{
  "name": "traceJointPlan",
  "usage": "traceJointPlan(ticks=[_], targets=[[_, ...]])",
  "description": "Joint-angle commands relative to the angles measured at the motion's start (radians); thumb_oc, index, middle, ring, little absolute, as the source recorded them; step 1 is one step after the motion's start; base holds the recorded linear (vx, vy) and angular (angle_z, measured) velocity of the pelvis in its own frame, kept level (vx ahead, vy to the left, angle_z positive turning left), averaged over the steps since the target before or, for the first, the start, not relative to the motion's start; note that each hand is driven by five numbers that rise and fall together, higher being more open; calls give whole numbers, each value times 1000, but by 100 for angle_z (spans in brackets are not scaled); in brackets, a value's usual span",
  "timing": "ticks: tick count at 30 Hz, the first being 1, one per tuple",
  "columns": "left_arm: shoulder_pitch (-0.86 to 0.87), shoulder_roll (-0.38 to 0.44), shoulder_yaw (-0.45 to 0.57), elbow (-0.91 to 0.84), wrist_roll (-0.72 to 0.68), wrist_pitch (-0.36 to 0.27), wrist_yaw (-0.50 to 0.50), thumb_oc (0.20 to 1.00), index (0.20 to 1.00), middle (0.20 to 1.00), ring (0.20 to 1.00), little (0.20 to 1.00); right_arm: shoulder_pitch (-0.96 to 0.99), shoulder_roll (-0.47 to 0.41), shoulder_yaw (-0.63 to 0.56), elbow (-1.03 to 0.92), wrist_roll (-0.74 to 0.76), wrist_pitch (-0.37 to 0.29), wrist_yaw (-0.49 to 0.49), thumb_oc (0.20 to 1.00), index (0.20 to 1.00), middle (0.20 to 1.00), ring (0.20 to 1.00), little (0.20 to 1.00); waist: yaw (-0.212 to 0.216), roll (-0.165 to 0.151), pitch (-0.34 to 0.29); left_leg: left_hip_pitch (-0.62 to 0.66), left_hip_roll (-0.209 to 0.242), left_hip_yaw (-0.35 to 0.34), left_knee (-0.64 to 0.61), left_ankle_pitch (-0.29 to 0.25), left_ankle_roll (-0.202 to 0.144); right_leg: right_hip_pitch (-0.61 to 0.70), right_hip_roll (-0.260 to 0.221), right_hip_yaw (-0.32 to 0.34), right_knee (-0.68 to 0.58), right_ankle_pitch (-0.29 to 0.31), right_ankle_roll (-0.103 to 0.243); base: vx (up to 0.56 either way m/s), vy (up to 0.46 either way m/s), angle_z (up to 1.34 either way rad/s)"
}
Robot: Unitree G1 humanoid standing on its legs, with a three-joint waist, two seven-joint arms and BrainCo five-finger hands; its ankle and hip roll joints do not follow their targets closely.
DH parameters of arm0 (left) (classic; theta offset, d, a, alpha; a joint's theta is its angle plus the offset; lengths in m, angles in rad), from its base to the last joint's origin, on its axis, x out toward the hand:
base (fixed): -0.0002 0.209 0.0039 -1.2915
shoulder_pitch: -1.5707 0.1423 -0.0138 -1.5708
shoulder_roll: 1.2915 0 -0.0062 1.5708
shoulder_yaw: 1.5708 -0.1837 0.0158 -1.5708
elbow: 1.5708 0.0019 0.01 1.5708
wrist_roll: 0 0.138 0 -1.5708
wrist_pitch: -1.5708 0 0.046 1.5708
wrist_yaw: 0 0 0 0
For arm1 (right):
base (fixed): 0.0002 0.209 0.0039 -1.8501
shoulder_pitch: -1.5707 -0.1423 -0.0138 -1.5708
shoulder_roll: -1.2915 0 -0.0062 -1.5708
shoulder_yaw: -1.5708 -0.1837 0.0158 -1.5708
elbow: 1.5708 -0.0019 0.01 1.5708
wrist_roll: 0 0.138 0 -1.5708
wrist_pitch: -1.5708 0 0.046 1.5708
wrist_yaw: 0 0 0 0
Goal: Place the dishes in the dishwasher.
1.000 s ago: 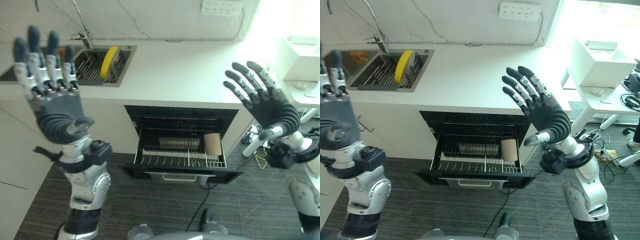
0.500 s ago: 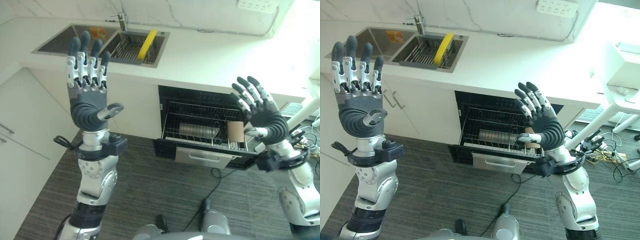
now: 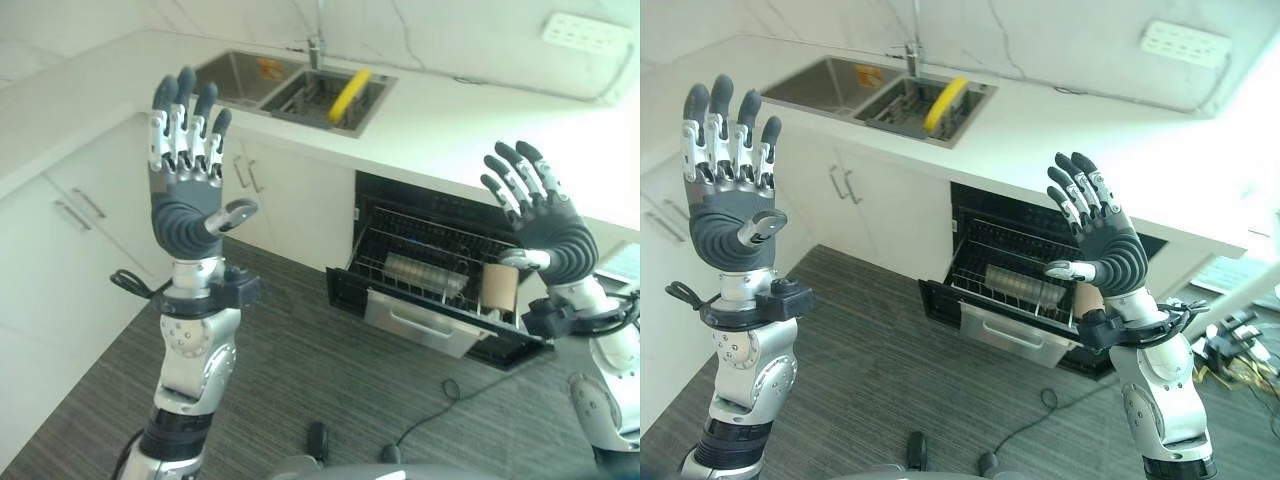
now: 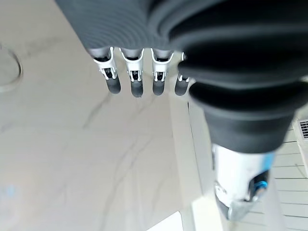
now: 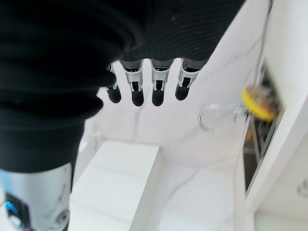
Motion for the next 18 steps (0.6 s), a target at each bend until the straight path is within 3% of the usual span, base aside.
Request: traceJointPlan(ticks=[1, 3, 4, 5, 6, 8, 9, 12, 13, 14, 15, 16, 17, 18], targets=[[-4, 54, 52, -27, -27, 12, -40, 1000, 1000, 1000, 1000, 1000, -60, -15, -8, -43, -26, -68, -54, 1000, 1000, 1000, 1000, 1000, 19, -38, -12, 96, 23, 90, -2, -80, -15, -24, 9, -57, 49, 3, -22, -117, -39, 118], [18, 64, 66, -13, -58, 7, -105, 1000, 1000, 1000, 1000, 1000, -53, -19, -12, -43, -36, -83, -68, 1000, 1000, 1000, 1000, 1000, 12, -44, -3, 105, 28, 171, 3, -74, -28, -9, -2, -102, 27, 15, -20, -57, 32, 249], [39, 78, 67, -24, -64, 16, -101, 1000, 1000, 1000, 1000, 1000, -79, -46, -27, -42, -13, -72, -63, 1000, 1000, 1000, 1000, 1000, 28, -56, 14, 67, 15, 140, 80, -94, -43, 19, -18, -95, 5, 29, -26, 4, 97, 318], [43, 75, 66, -25, -62, 18, -100, 1000, 1000, 1000, 1000, 1000, -85, -47, -27, -39, -11, -72, -60, 1000, 1000, 1000, 1000, 1000, 33, -56, 17, 51, 30, 126, 93, -82, -51, 24, -20, -88, 4, 27, -26, 115, 170, 237], [52, 70, 70, -27, -76, 24, -113, 1000, 1000, 1000, 1000, 1000, -97, -46, -30, -35, -25, -67, -72, 1000, 1000, 1000, 1000, 1000, 30, -55, 17, 46, 88, 158, 75, -64, -69, 31, -28, -96, 3, 21, -24, 203, 174, 65], [54, 62, 71, -26, -84, 26, -123, 1000, 1000, 1000, 1000, 1000, -102, -42, -29, -38, -49, -68, -84, 1000, 1000, 1000, 1000, 1000, 25, -50, 15, 69, 139, 166, 23, -30, -79, 37, -37, -102, 6, 16, -23, 313, 252, -30], [68, 61, 74, -40, -78, 28, -103, 1000, 1000, 1000, 1000, 1000, -98, -48, -36, -50, -57, -57, -89, 1000, 1000, 1000, 1000, 1000, 27, -41, 14, 58, 187, 79, -2, 5, -94, 34, -46, -71, 26, 1, -26, 388, 350, -56], [93, 64, 81, -40, -72, 21, -64, 1000, 1000, 1000, 1000, 1000, -101, -89, -60, -56, -4, -47, -73, 1000, 1000, 1000, 1000, 1000, 13, -23, 14, 40, 289, -29, -2, 87, -118, 9, -72, -5, 78, -34, -21, 396, 462, -72], [86, 65, 76, -29, -53, 8, -54, 1000, 1000, 1000, 1000, 1000, -109, -104, -68, -51, 17, -48, -69, 1000, 1000, 1000, 1000, 1000, 5, -18, 15, 50, 311, -46, -2, 87, -121, -11, -87, 21, 112, -49, -12, 390, 589, -157], [72, 69, 71, -10, -34, -13, -64, 1000, 1000, 1000, 1000, 1000, -119, -119, -80, -41, 33, -59, -74, 1000, 1000, 1000, 1000, 1000, -4, -13, 19, 78, 315, -93, 11, 54, -123, -42, -113, 77, 167, -66, 9, 475, 830, -214], [54, 85, 78, -10, -52, -8, -109, 1000, 1000, 1000, 1000, 1000, -109, -135, -112, -45, 48, -80, -98, 1000, 1000, 1000, 1000, 1000, -32, -8, 26, 83, 309, -52, 48, -37, -136, -81, -183, 113, 227, -71, 72, 427, 791, -196], [47, 86, 80, -10, -63, 2, -131, 1000, 1000, 1000, 1000, 1000, -102, -132, -120, -49, 38, -85, -108, 1000, 1000, 1000, 1000, 1000, -36, -10, 27, 82, 304, -27, 54, -47, -135, -88, -201, 112, 236, -71, 85, 362, 785, -137], [7, 96, 75, -2, -65, 29, -163, 1000, 1000, 1000, 1000, 1000, -76, -116, -140, -54, 20, -106, -114, 1000, 1000, 1000, 1000, 1000, -58, -13, 30, 73, 273, 24, 77, -62, -124, -91, -260, 86, 245, -38, 112, 160, 409, -74], [1, 98, 73, -1, -62, 29, -164, 1000, 1000, 1000, 1000, 1000, -73, -114, -143, -55, 19, -108, -114, 1000, 1000, 1000, 1000, 1000, -58, -16, 30, 69, 264, 27, 84, -66, -120, -93, -270, 85, 245, -33, 115, 167, 426, -73]])
